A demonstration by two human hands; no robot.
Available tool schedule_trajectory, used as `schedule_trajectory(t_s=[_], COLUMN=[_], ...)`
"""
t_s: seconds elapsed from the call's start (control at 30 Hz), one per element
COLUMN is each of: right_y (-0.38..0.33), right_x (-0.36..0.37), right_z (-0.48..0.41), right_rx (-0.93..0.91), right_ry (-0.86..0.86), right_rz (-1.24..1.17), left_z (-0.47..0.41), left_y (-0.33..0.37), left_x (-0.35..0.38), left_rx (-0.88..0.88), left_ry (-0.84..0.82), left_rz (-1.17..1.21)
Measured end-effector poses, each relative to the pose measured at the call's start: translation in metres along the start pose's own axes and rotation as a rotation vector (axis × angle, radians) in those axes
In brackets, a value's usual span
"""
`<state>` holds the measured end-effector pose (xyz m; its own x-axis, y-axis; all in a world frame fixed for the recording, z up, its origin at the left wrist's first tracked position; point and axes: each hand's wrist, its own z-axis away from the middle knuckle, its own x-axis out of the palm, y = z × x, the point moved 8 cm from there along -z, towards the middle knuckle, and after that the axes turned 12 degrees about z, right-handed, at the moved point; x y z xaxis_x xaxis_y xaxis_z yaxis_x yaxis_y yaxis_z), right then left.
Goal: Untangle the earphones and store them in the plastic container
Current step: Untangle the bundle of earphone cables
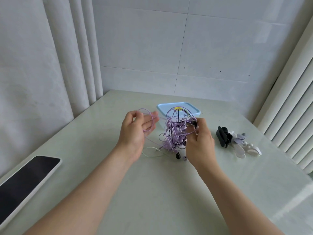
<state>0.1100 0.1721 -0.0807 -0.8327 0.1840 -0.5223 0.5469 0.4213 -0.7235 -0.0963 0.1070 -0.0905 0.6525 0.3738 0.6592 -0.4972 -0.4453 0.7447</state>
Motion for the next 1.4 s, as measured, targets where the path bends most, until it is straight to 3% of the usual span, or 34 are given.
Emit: schedule_trajectory(t_s=[0.1, 0.17, 0.27, 0.33, 0.47, 0.53, 0.73, 0.87, 0.97, 1.23, 1.4], right_y=[0.014, 0.024, 0.029, 0.024, 0.006, 0.001, 0.011, 0.011, 0.011, 0.005, 0.0], right_x=[-0.004, -0.01, -0.018, -0.021, -0.023, -0.027, -0.027, -0.018, -0.007, -0.02, -0.012], right_z=[-0.004, -0.007, -0.01, -0.009, -0.002, 0.0, -0.003, -0.002, -0.003, -0.004, -0.003], right_rx=[0.088, 0.153, 0.181, 0.164, 0.114, 0.098, 0.267, 0.33, 0.294, 0.035, -0.051], right_ry=[0.043, 0.075, 0.121, 0.141, 0.152, 0.163, 0.11, -0.064, -0.185, 0.018, -0.035], right_rz=[-0.01, -0.024, -0.037, -0.047, -0.09, -0.126, -0.373, -0.508, -0.378, 0.196, 0.283], left_z=[0.005, 0.0, -0.005, -0.001, 0.011, 0.016, 0.02, 0.015, 0.009, -0.001, -0.001], left_y=[0.0, 0.003, 0.017, 0.023, 0.036, 0.028, 0.006, 0.004, 0.004, 0.008, 0.01], left_x=[0.009, 0.0, -0.02, -0.021, 0.008, 0.019, 0.023, 0.02, 0.014, -0.008, -0.012], left_rx=[-0.121, -0.103, 0.09, 0.198, 0.559, 0.624, 0.59, 0.55, 0.418, 0.329, 0.229], left_ry=[0.002, 0.081, 0.186, 0.173, -0.07, -0.228, -0.404, -0.379, -0.281, -0.049, 0.024], left_rz=[0.314, 0.311, -0.144, -0.368, -0.966, -1.117, -1.319, -1.328, -1.222, -1.26, -1.291])
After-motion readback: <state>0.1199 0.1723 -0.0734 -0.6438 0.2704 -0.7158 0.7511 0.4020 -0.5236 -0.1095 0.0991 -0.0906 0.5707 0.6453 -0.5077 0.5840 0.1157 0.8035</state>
